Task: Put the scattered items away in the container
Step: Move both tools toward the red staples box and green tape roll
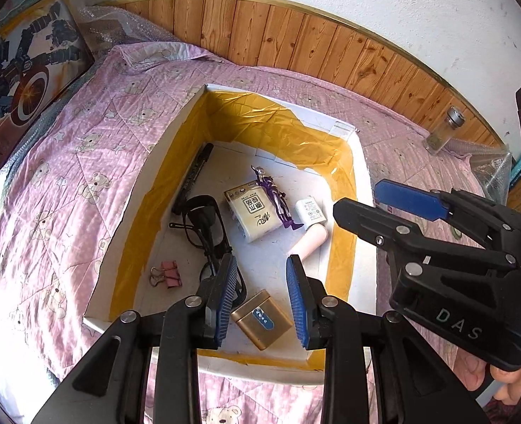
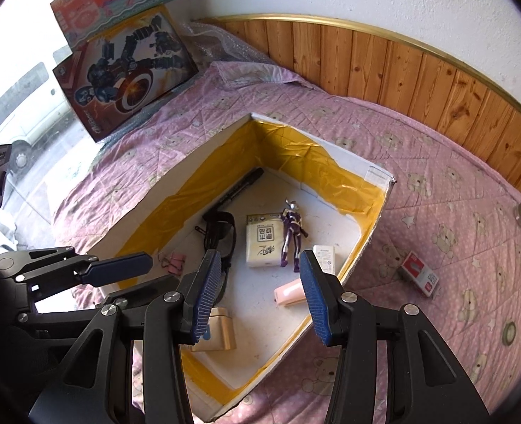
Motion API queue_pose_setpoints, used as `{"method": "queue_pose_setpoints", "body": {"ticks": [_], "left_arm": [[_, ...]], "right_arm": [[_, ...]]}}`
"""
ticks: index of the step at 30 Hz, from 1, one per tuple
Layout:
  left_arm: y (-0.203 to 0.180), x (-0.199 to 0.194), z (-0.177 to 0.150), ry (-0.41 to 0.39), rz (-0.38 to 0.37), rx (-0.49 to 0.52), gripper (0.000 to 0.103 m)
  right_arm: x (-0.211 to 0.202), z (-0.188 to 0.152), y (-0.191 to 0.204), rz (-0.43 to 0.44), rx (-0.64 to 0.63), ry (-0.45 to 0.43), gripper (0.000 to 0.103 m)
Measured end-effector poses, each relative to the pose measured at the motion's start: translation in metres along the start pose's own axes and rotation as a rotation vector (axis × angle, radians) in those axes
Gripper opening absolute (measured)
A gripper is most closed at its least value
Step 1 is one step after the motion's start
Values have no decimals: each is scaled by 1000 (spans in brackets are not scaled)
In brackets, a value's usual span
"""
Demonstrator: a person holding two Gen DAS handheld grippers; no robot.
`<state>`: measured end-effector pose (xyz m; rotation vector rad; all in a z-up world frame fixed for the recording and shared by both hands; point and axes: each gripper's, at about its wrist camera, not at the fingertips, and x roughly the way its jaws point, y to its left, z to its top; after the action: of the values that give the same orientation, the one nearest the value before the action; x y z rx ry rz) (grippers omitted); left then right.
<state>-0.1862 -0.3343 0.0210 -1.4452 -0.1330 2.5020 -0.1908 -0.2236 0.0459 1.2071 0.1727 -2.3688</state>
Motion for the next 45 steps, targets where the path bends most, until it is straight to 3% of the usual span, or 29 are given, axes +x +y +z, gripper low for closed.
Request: {"method": "queue_pose_setpoints", "body": {"ticks": [10,14,25,34,40,45], "left_arm": [[-4,-24,-32,-66,27,29,33],[-6,-29,-47,-77,26,34,41],[-36,-36,-74,-85,0,48,46],[-81,-42,-73,-130,37,179,58],[-122,-25,-70,-99,6,254,59],[-151,-8,-63,-74,-35,260,63]], "right_arm": [[-37,-29,6,10,56,-54,50],[-48,-43,4,37,80,-62,50],[-67,-78,-19,52,118,-94,50],[-96,-125,-85,39,314,-197,50],[-98,-153,-132,-1,417,-192,50],[-92,-168,-164,-36,458,-171,50]]}}
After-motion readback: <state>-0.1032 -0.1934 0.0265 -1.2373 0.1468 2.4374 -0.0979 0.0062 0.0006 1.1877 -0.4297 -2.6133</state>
